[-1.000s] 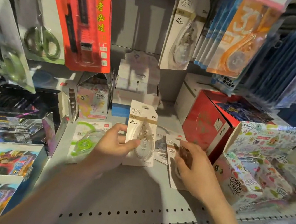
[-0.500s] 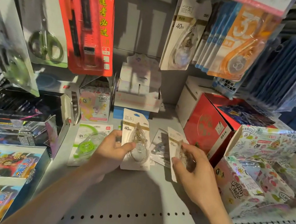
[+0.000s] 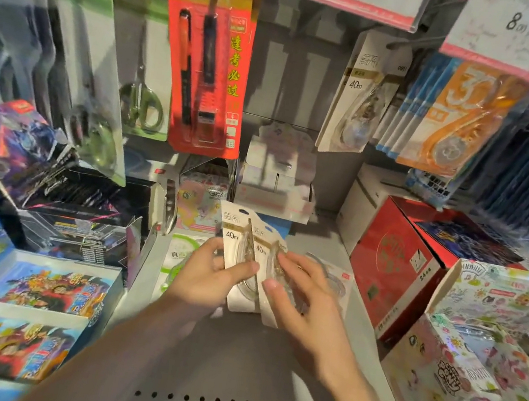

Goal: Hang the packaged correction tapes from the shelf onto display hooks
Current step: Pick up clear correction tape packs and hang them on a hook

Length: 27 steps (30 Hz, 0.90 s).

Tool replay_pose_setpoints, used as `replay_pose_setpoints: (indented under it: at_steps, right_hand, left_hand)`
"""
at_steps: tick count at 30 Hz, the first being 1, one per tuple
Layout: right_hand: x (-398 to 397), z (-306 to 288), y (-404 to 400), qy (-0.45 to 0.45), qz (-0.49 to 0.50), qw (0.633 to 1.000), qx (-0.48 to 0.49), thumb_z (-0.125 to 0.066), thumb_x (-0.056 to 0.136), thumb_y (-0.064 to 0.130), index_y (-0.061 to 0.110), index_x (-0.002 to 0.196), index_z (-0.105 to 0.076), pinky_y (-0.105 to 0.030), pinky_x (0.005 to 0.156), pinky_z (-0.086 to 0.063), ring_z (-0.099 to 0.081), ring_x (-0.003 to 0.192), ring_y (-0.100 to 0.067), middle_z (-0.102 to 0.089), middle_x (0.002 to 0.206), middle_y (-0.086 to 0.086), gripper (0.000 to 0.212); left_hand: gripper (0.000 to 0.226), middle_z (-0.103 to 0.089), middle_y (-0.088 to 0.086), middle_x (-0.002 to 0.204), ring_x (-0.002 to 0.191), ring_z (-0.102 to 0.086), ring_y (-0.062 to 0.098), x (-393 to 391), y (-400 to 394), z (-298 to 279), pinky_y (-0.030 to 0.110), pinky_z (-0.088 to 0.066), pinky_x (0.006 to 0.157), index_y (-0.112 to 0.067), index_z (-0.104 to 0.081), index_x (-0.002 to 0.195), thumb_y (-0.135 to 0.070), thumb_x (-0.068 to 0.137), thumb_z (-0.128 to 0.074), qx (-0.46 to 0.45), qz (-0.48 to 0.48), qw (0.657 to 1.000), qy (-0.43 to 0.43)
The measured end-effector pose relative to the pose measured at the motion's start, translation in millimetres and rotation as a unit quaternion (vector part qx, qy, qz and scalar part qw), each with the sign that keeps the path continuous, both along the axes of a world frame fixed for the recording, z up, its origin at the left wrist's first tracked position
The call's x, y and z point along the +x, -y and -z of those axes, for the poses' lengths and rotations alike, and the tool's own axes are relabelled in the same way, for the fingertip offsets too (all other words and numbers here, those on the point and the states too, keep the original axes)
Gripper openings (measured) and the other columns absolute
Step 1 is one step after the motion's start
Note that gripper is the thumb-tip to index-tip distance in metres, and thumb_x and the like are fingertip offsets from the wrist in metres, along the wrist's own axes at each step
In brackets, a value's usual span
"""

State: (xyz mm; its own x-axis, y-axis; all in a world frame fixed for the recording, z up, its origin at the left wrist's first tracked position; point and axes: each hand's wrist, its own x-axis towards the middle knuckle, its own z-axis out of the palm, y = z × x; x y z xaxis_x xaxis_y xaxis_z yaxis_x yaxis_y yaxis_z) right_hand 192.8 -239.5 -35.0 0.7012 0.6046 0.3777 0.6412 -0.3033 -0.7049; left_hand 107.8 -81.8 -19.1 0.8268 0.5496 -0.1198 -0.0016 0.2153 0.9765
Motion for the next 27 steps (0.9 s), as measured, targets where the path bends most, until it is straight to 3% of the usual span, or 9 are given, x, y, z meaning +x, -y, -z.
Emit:
replay_pose_setpoints:
  at_steps: [4,8,11,13,14,17,20,23,27]
  right_hand:
    - [-5.2,-3.3,-0.9,-0.015,-0.03,0.999,0.01,-0.061,0.102,0.032,0.025,0.142,-0.061,-0.002,0.109,-0.026,-0.037,0.137,0.015,-0.045,0.147,0.024,0.041]
    - [-14.1,-8.9,-0.5,-0.062,-0.021,0.998,0.025,-0.062,0.102,0.03,0.04,0.146,-0.052,0.001,0.104,-0.03,-0.033,0.137,0.019,-0.038,0.152,0.022,0.046]
    - [-12.9,-12.0,-0.3,-0.181,-0.001,0.982,0.048,-0.073,0.094,0.031,0.043,0.148,-0.038,-0.019,0.104,-0.05,-0.058,0.12,0.012,-0.054,0.14,0.019,0.066]
    - [-12.3,-14.6,0.5,-0.252,0.018,0.967,0.048,-0.081,0.086,0.036,0.031,0.155,-0.033,-0.037,0.102,-0.056,-0.069,0.11,-0.001,-0.066,0.13,0.013,0.084]
    - [-12.6,-15.7,0.9,-0.267,0.025,0.962,0.044,-0.084,0.083,0.037,0.027,0.152,-0.039,-0.044,0.1,-0.057,-0.072,0.107,-0.008,-0.071,0.123,0.008,0.083]
    - [-15.4,-24.2,3.8,-0.255,0.039,0.965,0.052,-0.09,0.077,0.03,0.023,0.128,-0.06,-0.049,0.083,-0.064,-0.078,0.09,-0.016,-0.078,0.095,0.014,0.059]
    - [-18.3,-44.4,9.9,-0.236,0.047,0.968,0.063,-0.093,0.073,0.023,0.018,0.119,-0.057,-0.035,0.064,-0.065,-0.078,0.081,-0.009,-0.077,0.089,0.013,0.059]
    - [-16.4,-70.7,22.1,-0.212,0.025,0.975,0.062,-0.092,0.074,0.018,0.016,0.117,-0.055,-0.041,0.073,-0.066,-0.078,0.083,-0.009,-0.08,0.092,0.013,0.056]
    - [-9.1,-107.7,47.1,-0.162,0.0,0.985,0.06,-0.092,0.073,0.028,0.027,0.117,-0.056,-0.048,0.083,-0.064,-0.077,0.091,-0.01,-0.078,0.1,0.015,0.057]
  left_hand:
    - [0.032,-0.08,-0.005,0.071,0.056,-0.073,0.004,-6.4,-3.7,0.6,0.015,-0.051,0.049,-0.013,-0.061,0.111,0.007,0.087,-0.071,0.014,-0.025,1.0,0.007]
    - [0.037,-0.082,0.0,0.082,0.067,-0.078,0.012,-12.0,-4.0,1.1,0.018,-0.056,0.055,-0.017,-0.061,0.113,0.007,0.086,-0.07,0.024,-0.035,0.999,0.026]
    - [0.04,-0.083,0.001,0.088,0.078,-0.08,0.017,-15.4,-4.6,0.6,0.023,-0.06,0.062,-0.018,-0.059,0.115,0.007,0.086,-0.07,0.035,-0.037,0.998,0.037]
    - [0.04,-0.083,0.0,0.088,0.078,-0.08,0.017,-18.7,-5.5,0.2,0.021,-0.059,0.06,-0.02,-0.058,0.114,0.007,0.087,-0.069,0.037,-0.034,0.998,0.043]
    - [0.039,-0.083,-0.001,0.088,0.078,-0.08,0.016,-20.5,-5.6,-0.3,0.02,-0.058,0.06,-0.021,-0.058,0.114,0.007,0.088,-0.069,0.042,-0.03,0.998,0.047]
    - [0.04,-0.082,-0.003,0.089,0.08,-0.08,0.015,-23.8,-2.6,-4.4,0.022,-0.06,0.063,-0.025,-0.059,0.113,0.005,0.089,-0.069,0.047,-0.029,0.997,0.062]
    - [0.036,-0.082,0.0,0.096,0.087,-0.08,0.017,-24.7,2.8,-16.6,0.032,-0.063,0.072,-0.024,-0.061,0.117,0.0,0.091,-0.07,0.049,-0.021,0.995,0.085]
    - [0.034,-0.082,-0.004,0.098,0.087,-0.079,0.011,-25.2,9.1,-35.0,0.019,-0.06,0.066,-0.024,-0.062,0.116,-0.001,0.093,-0.069,0.086,0.003,0.988,0.128]
    - [0.034,-0.08,-0.018,0.101,0.089,-0.076,0.0,-21.5,23.8,-59.7,0.009,-0.055,0.066,-0.025,-0.062,0.117,-0.004,0.092,-0.071,0.164,0.02,0.972,0.164]
